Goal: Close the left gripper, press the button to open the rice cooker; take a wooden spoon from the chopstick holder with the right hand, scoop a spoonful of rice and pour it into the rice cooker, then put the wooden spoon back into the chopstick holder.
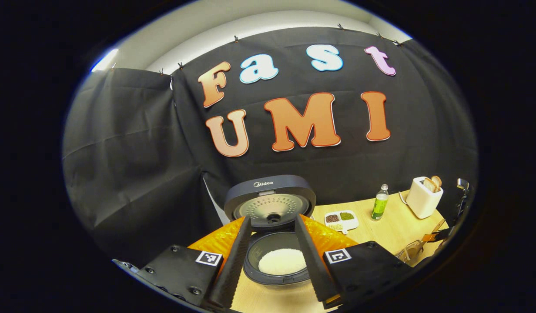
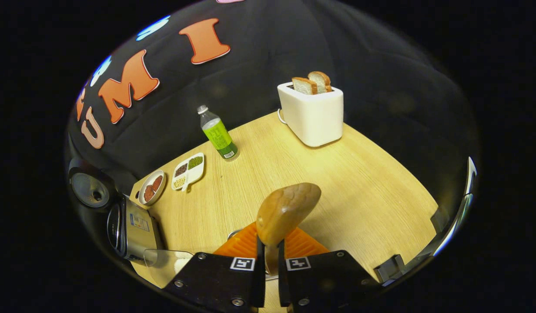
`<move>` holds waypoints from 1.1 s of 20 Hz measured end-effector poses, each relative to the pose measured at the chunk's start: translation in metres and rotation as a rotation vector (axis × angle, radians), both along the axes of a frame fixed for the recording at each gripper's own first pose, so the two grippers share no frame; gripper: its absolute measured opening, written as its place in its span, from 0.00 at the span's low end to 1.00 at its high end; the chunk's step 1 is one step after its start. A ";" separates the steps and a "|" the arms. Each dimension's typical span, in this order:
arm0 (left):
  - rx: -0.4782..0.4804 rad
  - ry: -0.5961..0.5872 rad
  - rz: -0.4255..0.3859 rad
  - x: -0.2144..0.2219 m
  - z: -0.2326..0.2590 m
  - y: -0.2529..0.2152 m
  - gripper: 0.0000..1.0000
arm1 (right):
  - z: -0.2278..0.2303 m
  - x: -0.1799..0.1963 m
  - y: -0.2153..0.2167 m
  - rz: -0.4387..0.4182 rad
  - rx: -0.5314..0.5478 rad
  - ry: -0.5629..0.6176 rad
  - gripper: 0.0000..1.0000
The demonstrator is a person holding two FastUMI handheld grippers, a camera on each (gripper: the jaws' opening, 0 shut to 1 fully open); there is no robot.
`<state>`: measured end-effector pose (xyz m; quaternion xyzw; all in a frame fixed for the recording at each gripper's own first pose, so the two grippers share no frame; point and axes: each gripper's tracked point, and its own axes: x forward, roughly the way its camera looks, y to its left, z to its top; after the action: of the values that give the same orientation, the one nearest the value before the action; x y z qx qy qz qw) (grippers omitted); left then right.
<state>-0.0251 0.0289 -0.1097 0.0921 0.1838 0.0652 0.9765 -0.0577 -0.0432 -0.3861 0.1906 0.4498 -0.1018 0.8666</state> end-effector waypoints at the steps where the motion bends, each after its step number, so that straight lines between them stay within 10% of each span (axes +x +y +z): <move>1: 0.003 -0.009 -0.007 -0.001 0.001 0.001 0.71 | 0.008 -0.001 0.001 -0.005 -0.006 -0.019 0.12; 7: -0.003 -0.038 -0.039 0.002 -0.004 0.010 0.84 | 0.078 0.007 0.004 -0.012 -0.067 -0.176 0.12; 8: -0.009 -0.032 -0.040 0.002 -0.008 0.013 1.00 | 0.090 0.008 0.009 -0.005 -0.062 -0.198 0.12; 22: -0.051 0.000 -0.064 0.012 -0.041 0.063 0.85 | 0.104 -0.030 0.131 0.200 -0.070 -0.219 0.12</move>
<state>-0.0134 0.0923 -0.1510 0.0729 0.1825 0.0291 0.9801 -0.0877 0.0879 -0.2820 0.1247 0.3654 -0.0093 0.9224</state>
